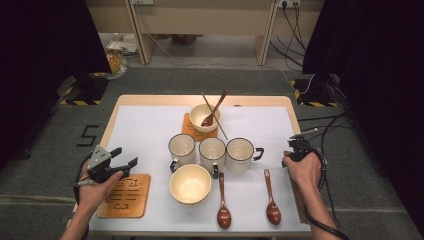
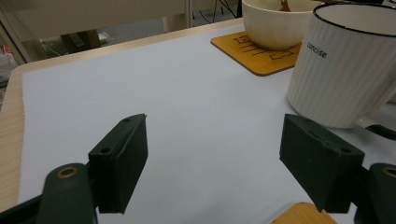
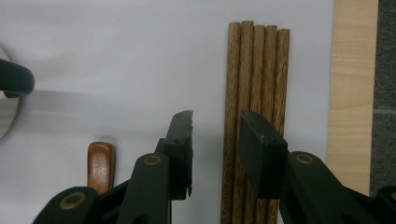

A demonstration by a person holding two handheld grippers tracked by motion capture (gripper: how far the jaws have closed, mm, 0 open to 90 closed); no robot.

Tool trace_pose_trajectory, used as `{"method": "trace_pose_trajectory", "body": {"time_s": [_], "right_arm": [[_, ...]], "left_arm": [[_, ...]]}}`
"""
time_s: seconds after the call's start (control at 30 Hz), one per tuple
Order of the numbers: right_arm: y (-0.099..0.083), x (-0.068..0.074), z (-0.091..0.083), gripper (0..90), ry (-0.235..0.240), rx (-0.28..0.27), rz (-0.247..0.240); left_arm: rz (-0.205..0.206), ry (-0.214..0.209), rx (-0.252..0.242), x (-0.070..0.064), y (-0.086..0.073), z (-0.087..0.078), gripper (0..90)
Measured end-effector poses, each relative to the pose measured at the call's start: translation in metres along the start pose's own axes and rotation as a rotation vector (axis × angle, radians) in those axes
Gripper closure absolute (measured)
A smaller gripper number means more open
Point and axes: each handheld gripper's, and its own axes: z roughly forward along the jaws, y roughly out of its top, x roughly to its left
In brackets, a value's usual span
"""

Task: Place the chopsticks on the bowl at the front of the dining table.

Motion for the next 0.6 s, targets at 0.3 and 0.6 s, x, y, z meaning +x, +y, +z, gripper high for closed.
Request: {"method": "trace_pose_trajectory", "body": {"time_s": [0.3,0.6], "right_arm": [[-0.0029,-0.0018,0.0038,65.6,0.001,0.005,0.001],[-0.0033,0.0000,0.0043,66.4,0.003,0.005,-0.003]], "left_arm": [[0.001,-0.001,-0.001,-0.0004,0.0000,0.0005,23.2],[0.002,0.001,0.001,0.0004,-0.0002,-0.0003,23.1]]}}
